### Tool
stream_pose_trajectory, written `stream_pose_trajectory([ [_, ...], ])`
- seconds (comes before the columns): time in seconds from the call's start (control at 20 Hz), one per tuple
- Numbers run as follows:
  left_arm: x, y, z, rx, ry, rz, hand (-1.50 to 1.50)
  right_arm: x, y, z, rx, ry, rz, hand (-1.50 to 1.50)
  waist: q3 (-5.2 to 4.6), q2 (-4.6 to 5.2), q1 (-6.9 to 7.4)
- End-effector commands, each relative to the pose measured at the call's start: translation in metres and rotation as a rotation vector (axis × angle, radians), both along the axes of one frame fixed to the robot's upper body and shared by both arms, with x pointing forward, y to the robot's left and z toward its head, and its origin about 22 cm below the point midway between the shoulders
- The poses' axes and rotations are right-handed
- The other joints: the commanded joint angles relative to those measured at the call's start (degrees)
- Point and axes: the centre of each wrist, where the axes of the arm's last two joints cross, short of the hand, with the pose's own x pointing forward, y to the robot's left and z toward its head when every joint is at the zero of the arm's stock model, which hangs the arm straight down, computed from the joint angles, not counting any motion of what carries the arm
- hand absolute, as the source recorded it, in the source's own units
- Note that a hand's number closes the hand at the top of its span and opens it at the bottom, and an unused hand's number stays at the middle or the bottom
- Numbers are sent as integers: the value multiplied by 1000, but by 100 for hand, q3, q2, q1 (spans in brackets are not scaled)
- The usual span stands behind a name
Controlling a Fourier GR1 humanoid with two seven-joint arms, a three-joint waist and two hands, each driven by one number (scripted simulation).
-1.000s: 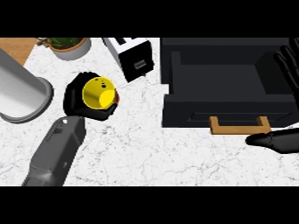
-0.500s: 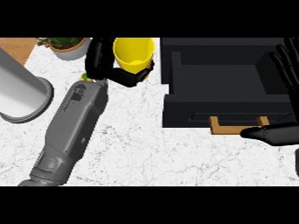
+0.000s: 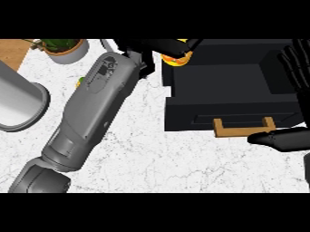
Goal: Pick up the cup, place it into the drawer and close the drawer
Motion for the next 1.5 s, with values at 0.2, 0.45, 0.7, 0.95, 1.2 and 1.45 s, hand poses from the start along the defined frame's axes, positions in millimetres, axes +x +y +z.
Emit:
stream_pose_trajectory([
  [0.2,7,-34,6,145,142,98,150,20,11,14,-1,-45,47,-150,7,98,-316],
  [0.45,10,-30,-15,253,217,59,150,16,3,19,-2,-42,86,-150,11,163,-569],
  [0.7,9,-26,-35,350,282,14,150,24,22,32,-19,-58,124,-150,8,226,-755],
  [0.95,4,-24,-50,360,287,-13,-150,27,29,24,-17,-54,157,-150,8,243,-891],
  [1.2,1,-16,-64,178,297,-6,-150,27,62,33,22,-64,368,-150,-7,305,-1114],
  [1.45,1,-24,-44,10,201,-87,-150,24,72,25,-21,-33,623,150,-8,296,-1017],
])
